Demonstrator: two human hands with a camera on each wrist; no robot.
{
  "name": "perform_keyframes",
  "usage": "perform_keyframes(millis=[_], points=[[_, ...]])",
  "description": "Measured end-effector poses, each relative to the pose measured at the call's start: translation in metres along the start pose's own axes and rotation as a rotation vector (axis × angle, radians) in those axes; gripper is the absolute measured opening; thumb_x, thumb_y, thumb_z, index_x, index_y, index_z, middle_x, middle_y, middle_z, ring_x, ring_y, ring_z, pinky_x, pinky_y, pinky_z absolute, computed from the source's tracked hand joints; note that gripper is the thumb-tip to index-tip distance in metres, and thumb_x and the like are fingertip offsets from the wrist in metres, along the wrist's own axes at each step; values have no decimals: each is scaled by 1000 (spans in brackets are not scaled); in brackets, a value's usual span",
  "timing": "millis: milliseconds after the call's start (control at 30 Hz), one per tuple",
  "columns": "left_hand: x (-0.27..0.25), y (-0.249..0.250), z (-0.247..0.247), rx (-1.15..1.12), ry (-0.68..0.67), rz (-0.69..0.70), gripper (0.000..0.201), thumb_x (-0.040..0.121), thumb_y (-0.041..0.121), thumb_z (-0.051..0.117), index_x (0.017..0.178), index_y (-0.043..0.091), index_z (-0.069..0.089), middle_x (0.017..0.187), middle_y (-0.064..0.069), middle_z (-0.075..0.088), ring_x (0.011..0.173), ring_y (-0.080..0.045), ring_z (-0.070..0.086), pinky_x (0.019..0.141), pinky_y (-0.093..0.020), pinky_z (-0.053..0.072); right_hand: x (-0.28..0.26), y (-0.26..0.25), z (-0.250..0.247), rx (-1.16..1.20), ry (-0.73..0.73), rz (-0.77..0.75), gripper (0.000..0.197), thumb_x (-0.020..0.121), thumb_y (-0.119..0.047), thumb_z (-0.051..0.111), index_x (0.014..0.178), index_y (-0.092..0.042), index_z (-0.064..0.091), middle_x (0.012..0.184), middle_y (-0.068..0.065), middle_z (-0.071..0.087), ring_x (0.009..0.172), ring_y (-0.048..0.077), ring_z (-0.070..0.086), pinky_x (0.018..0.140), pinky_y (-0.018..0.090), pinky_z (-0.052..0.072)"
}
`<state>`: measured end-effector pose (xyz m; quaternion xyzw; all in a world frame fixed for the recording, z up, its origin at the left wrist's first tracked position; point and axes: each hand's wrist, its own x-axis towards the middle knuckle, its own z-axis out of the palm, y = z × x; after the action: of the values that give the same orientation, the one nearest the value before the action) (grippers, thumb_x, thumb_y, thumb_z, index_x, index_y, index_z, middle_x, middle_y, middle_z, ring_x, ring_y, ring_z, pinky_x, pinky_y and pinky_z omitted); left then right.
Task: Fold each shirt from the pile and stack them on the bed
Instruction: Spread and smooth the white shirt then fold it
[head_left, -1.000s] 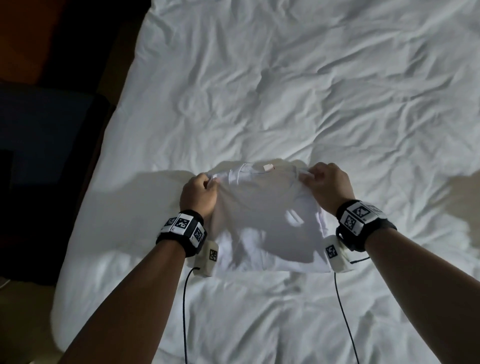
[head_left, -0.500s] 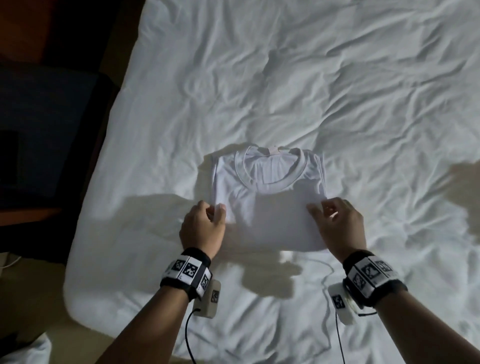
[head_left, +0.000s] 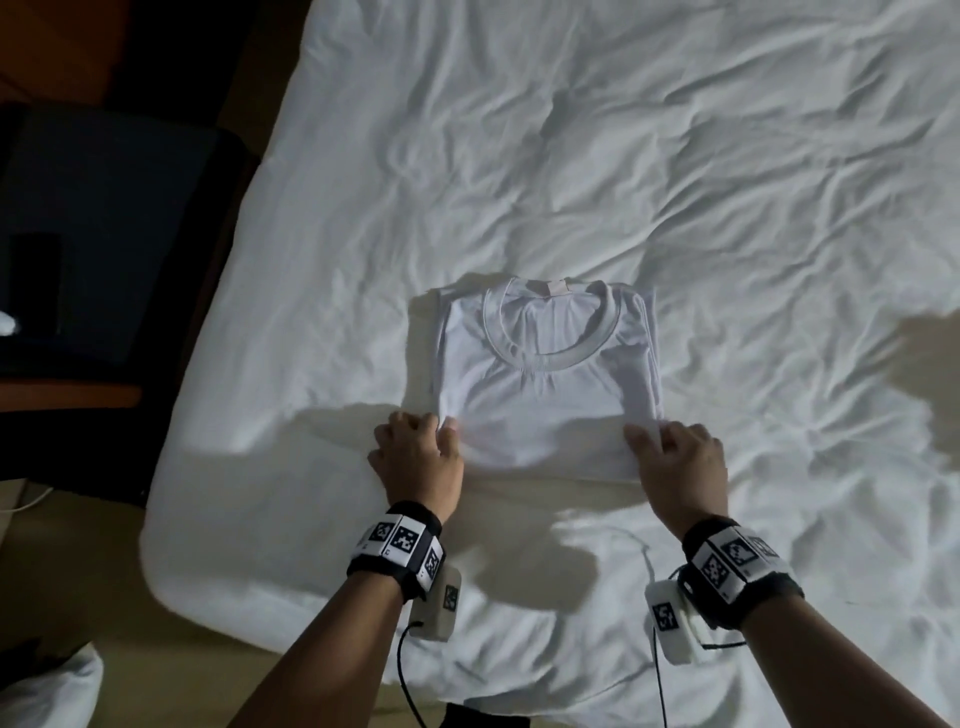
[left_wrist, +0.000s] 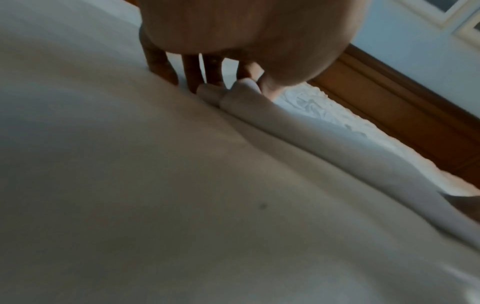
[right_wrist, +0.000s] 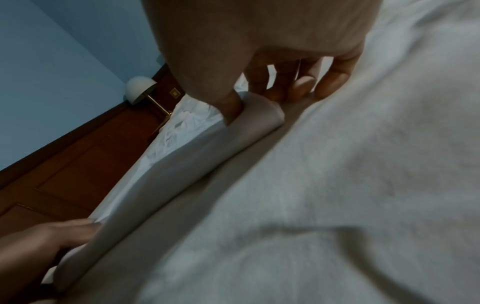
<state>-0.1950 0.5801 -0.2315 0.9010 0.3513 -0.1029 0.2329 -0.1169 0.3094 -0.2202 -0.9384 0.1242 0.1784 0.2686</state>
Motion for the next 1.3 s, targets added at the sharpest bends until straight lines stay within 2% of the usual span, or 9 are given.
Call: perform_keyframes(millis=[133, 300, 433, 600, 700, 800, 900, 1067, 1300], points=[[-7, 3, 0, 39, 234, 144, 43, 95, 42, 50, 125, 13, 59, 147, -22, 40, 137, -42, 34, 106, -58, 31, -9, -10, -5, -49, 254, -215, 42, 93, -45, 58, 120, -14, 56, 138, 20, 47, 128, 40, 41, 106, 52, 31], [5, 38, 20, 303, 48, 734, 75, 103, 53, 35, 163, 9, 21, 169, -23, 4, 158, -37, 4, 123, -64, 9, -5, -37, 24, -440, -21, -817, 68, 105, -50, 31, 161, -12, 23, 170, 15, 6, 157, 32, 1, 125, 55, 10], [28, 17, 40, 379, -70, 648, 83, 100, 60, 30, 162, 6, 18, 170, -19, 11, 158, -34, 8, 119, -68, 16, 21, -15, 32, -557, -121, -661, 73, 105, -60, 15, 164, -18, 2, 170, 7, -10, 157, 23, -12, 126, 54, 5], [42, 5, 19, 361, -1, 308, 86, 100, 61, 13, 162, 3, 3, 169, -19, -14, 156, -34, -17, 119, -70, -7, 31, 4, 16, -484, -22, -348, 85, 100, -66, 4, 162, -8, -3, 169, 17, -8, 156, 31, -11, 125, 57, 1], [54, 36, 8, 328, 80, 522, 80, 103, 57, 17, 163, 7, 0, 168, -18, -18, 157, -36, -15, 120, -67, -11, 40, -28, 14, -474, 58, -512, 81, 103, -58, 17, 162, -3, 4, 169, 20, -5, 156, 35, -8, 126, 54, -3], [80, 55, 21, 393, 74, 754, 81, 102, 60, 30, 163, 9, 17, 170, -18, 7, 157, -38, 9, 120, -71, 9, 58, -53, 24, -494, -3, -691, 80, 104, -57, 21, 162, -5, 3, 169, 17, -7, 157, 33, -8, 127, 53, 2], [102, 39, 31, 440, -12, 674, 84, 99, 70, 18, 163, 18, 5, 170, -16, 12, 157, -37, 12, 119, -72, 11, 80, -39, 28, -533, -75, -621, 76, 105, -61, 17, 163, -18, -4, 169, 9, -16, 156, 28, -14, 126, 55, 6], [109, 17, 5, 359, -32, 400, 83, 97, 68, 19, 162, 30, -15, 167, -22, -20, 155, -38, -19, 120, -68, -8, 88, -18, 3, -329, -120, -428, 75, 100, -67, 19, 159, -37, -18, 167, 9, -25, 155, 30, -19, 127, 51, -2], [49, 16, -8, -30, -136, 357, 71, 89, 59, 48, 155, 42, 27, 131, -8, 47, 125, -30, 42, 105, -49, 31, 36, -17, 0, -82, -176, -405, 62, 96, -51, 58, 152, -47, 31, 154, 12, 24, 136, 37, 33, 113, 53, 33]])
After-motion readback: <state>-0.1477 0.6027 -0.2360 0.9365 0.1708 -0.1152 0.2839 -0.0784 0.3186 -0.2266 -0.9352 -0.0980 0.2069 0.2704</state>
